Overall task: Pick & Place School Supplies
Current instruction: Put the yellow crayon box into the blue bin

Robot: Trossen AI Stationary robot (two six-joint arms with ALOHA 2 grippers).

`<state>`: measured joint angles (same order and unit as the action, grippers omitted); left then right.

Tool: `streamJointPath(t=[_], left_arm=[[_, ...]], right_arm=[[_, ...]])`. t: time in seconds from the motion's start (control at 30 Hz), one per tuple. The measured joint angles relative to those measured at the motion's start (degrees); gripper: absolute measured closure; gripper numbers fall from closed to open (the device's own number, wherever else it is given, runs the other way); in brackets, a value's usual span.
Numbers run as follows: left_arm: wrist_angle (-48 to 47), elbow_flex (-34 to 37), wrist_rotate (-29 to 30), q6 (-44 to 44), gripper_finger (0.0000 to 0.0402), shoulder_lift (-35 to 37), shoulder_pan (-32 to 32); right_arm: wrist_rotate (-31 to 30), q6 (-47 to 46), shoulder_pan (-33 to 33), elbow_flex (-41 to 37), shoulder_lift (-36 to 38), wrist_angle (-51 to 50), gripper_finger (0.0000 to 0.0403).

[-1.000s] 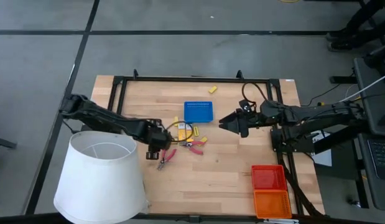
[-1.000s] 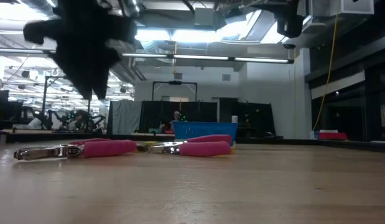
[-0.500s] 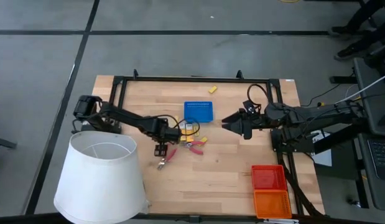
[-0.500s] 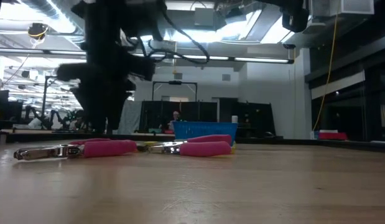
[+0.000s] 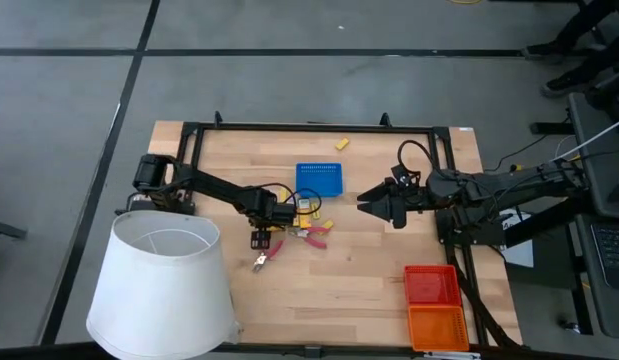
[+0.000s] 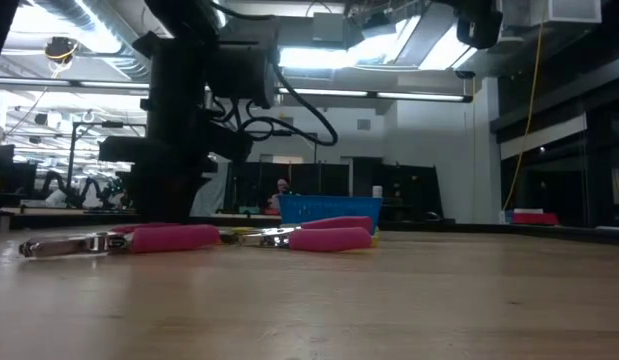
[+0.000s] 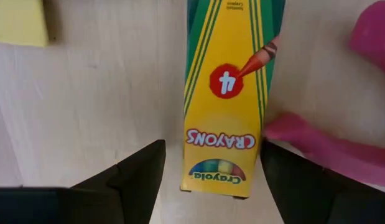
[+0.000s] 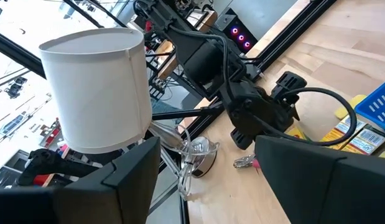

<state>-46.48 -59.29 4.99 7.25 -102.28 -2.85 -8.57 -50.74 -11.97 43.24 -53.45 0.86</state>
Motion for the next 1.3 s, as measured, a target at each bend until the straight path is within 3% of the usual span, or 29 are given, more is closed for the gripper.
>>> streamJointPath(t=[0.6,0.77,1.07,1.3], left_arm=[[0.15,0.00,-0.37,2.80,0.0245,-0.24,-0.22],[1.11,0.33,1.09,4.61,0.0249,0.82,-0.09],[6.57,0.24,4.11,7.04,0.0253,9.10,0.33],[12.55,-3.20,4.76,1.45,0.0256,12.79,2.33]], right_arm=[[-1.10,-0.48,-0.63,0.00,-0.02,0.01,0.0135],[-1.10,-0.92,-0.63,0.00,-0.02,0.03,0.0135],[-1.54,-0.78,-0.63,0.00,-0.02,2.00,0.0135],[-3.33,0.22,-0.57,0.00,-0.04,2.95,0.0135]])
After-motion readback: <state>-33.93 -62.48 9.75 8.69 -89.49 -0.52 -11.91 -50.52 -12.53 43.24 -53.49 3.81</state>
